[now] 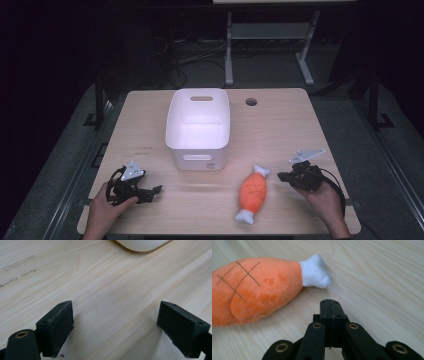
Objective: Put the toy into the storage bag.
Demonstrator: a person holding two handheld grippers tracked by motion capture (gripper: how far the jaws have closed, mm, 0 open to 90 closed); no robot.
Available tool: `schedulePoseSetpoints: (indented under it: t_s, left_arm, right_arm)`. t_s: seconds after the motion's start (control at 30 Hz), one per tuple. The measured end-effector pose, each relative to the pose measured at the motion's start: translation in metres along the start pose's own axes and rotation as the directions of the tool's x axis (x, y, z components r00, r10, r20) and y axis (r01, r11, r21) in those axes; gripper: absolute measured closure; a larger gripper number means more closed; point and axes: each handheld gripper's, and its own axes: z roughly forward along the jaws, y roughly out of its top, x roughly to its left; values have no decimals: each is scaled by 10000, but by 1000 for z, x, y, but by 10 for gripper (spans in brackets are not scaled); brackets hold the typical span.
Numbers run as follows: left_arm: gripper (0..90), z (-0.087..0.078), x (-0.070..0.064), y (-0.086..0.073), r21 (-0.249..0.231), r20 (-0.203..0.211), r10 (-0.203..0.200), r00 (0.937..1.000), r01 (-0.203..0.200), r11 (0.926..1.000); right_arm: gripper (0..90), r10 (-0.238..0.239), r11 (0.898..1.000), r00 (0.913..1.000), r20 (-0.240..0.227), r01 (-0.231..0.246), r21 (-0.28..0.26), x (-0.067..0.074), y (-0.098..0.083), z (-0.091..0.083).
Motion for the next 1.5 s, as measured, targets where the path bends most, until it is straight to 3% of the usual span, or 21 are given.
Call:
schedulePoseSetpoints:
  t_s: [0.8,1.5]
  left_arm:
    - [127,0,0,0,-5,4,-7,10000,7,10000]
    - [127,0,0,0,32,-1,33,10000,-33,10000]
  right_arm:
    - [899,-479,9980,9977,-487,498,394,10,26,27]
    - [899,-860,9951,9928,-837,897,412,22,57,52]
